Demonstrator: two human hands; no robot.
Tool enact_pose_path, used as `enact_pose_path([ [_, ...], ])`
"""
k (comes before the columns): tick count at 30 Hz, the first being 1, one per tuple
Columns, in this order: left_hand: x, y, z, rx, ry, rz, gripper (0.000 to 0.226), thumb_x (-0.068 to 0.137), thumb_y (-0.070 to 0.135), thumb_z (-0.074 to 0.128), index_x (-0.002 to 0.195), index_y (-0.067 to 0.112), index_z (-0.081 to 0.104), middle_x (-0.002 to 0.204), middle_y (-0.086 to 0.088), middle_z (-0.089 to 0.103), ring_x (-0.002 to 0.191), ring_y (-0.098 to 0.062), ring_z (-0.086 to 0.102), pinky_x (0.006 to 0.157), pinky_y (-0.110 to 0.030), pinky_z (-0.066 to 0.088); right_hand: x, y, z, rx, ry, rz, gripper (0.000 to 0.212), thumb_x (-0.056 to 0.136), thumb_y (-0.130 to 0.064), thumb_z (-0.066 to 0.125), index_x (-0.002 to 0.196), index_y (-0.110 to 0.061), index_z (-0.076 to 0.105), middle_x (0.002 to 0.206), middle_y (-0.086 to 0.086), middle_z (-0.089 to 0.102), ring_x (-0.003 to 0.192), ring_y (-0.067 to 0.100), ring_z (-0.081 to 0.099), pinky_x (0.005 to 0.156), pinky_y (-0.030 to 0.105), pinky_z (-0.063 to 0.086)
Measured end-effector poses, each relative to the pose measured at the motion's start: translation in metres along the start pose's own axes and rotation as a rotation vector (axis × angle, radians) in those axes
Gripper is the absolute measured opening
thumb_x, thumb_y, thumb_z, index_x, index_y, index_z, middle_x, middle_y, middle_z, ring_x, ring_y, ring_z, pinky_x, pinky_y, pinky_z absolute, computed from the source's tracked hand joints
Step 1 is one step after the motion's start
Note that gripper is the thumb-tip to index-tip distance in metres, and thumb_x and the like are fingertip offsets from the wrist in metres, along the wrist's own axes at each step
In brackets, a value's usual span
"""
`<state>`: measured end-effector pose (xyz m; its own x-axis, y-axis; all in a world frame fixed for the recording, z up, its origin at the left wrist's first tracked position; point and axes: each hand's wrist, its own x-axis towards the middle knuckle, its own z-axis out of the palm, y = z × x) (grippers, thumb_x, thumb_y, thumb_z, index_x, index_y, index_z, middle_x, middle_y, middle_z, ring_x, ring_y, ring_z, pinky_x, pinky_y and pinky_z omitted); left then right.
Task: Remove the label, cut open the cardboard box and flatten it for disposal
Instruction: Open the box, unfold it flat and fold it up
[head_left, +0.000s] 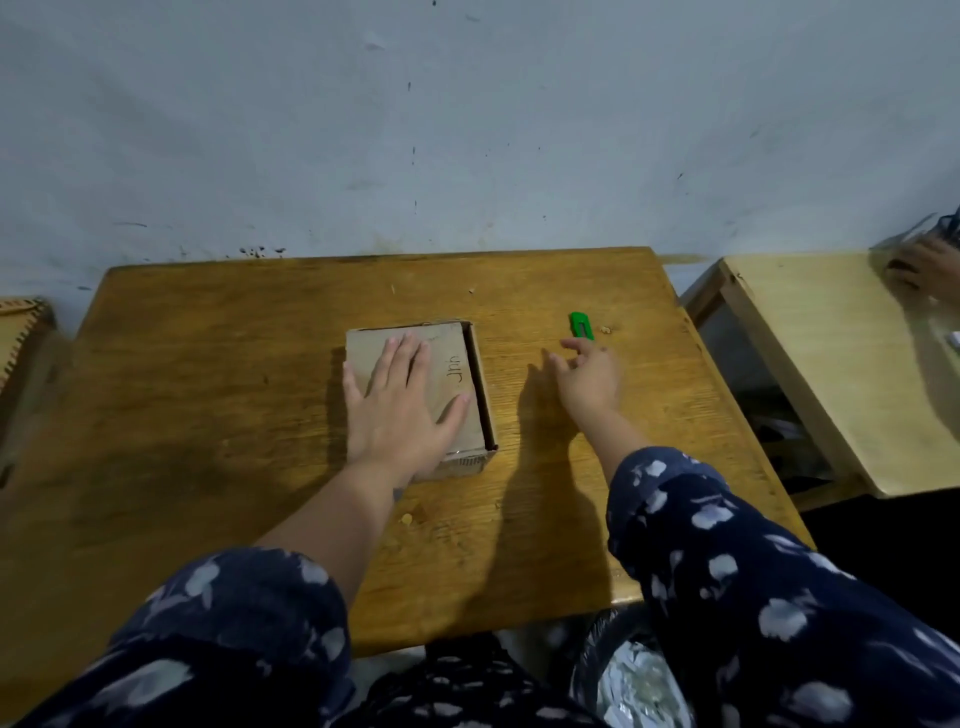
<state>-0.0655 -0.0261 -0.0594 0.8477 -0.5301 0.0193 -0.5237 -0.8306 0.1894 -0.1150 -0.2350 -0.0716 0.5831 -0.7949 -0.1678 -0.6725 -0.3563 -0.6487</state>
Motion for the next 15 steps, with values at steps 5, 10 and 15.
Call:
enact_pose_path([
  [5, -0.001, 0.0, -0.002, 0.01, -0.009, 0.004, 0.079, 0.089, 0.069, 0.014, 0.152, 0.022, 0.009, 0.161, 0.003, 0.002, 0.147, -0.013, -0.004, 0.115, -0.057, -0.003, -0.058, -0.021, 0.017, 0.165, -0.123, -0.186, 0.034, 0.094, -0.028, 0.054, 0.128, -0.029, 0.057, 0.093, -0.006, 0.06, 0.07, 0.002, 0.054, 0.053, 0.014, 0.039],
  [10, -0.002, -0.002, -0.001, 0.014, -0.028, 0.006, 0.077, 0.09, 0.067, 0.014, 0.152, 0.022, 0.008, 0.161, 0.003, 0.001, 0.147, -0.013, -0.005, 0.116, -0.056, -0.003, -0.081, -0.029, 0.025, 0.202, -0.178, -0.237, 0.036, 0.094, -0.021, 0.055, 0.129, -0.024, 0.059, 0.126, 0.0, 0.064, 0.107, 0.014, 0.061, 0.077, 0.02, 0.049],
  [15, -0.003, -0.011, -0.002, 0.028, -0.039, 0.023, 0.076, 0.091, 0.066, 0.015, 0.152, 0.023, 0.006, 0.161, 0.003, 0.0, 0.147, -0.014, -0.006, 0.116, -0.055, -0.005, -0.073, -0.023, 0.022, 0.035, -0.111, -0.108, 0.038, 0.096, -0.014, 0.048, 0.132, -0.023, 0.055, 0.125, 0.005, 0.064, 0.105, 0.021, 0.063, 0.071, 0.024, 0.049],
])
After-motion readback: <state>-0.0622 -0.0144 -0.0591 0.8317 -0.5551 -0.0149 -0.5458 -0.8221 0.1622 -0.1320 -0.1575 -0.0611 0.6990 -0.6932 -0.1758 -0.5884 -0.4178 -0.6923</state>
